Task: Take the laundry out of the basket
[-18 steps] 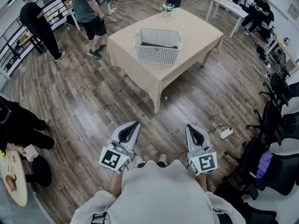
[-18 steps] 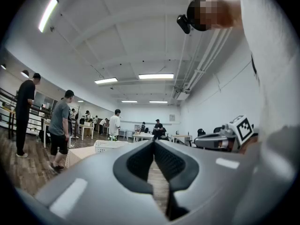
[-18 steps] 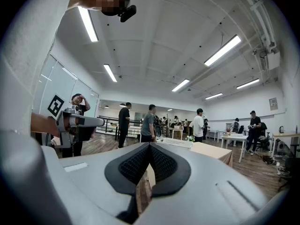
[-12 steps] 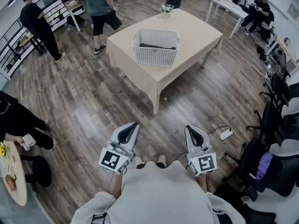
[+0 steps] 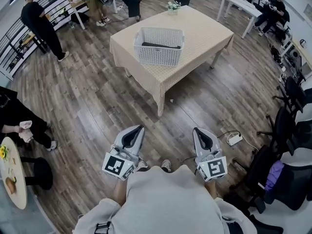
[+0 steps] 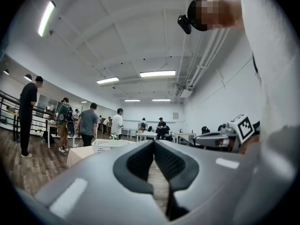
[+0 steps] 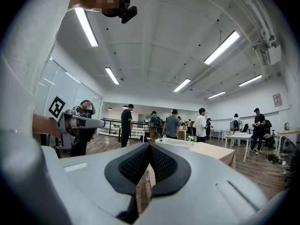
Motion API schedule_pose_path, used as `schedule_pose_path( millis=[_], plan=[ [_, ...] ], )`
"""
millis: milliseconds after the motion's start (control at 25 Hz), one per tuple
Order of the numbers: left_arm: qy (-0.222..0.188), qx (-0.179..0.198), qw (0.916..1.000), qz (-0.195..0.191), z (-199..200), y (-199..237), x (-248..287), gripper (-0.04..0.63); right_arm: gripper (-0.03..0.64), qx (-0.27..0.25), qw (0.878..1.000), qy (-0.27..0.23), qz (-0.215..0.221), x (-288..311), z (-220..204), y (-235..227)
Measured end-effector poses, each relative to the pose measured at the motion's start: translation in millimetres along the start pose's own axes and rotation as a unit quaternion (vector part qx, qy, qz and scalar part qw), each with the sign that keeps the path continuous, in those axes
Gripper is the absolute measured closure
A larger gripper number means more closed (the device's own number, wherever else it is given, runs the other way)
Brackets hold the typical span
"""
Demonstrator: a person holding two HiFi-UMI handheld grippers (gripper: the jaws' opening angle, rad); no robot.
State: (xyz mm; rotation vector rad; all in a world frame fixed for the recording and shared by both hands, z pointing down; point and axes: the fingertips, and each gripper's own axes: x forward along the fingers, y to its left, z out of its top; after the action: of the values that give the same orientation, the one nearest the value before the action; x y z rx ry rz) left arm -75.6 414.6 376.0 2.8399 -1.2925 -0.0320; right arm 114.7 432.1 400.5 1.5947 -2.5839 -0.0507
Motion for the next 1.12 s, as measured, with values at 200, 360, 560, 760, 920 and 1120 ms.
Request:
schedule_pose_path(
  millis=[200,360,560,760,920,1120],
  plan=[
    [0.004,0.011,0.9999,0.008,-1,-14,12,0.584,0.620,-0.009,1.000,-0.006,0.023,4,0,-13],
    [0.011,0.011,0.9998,0.013,-5,-15,21,0.584,0.620,-0.007,0.999,-0.011,0.033,14,-1,-19],
    [0.013,0.004,0.9997,0.022,-12,0,37,0.584,0.620,-0.001,0.999,-0.008,0.035,32,-9,-27],
    [0.020,0.000,0.9997,0.012,-22,22,68,0.584,0.618,0.005,0.999,0.004,0.035,63,-18,-41],
    [0.024,-0.006,0.9997,0.003,-30,57,102,0.584,0.619,0.003,0.999,0.014,0.031,108,-22,-55],
    [0.020,-0.013,0.9996,-0.013,-27,115,150,0.584,0.619,-0.004,1.000,0.020,0.020,176,-10,-73]
  ],
)
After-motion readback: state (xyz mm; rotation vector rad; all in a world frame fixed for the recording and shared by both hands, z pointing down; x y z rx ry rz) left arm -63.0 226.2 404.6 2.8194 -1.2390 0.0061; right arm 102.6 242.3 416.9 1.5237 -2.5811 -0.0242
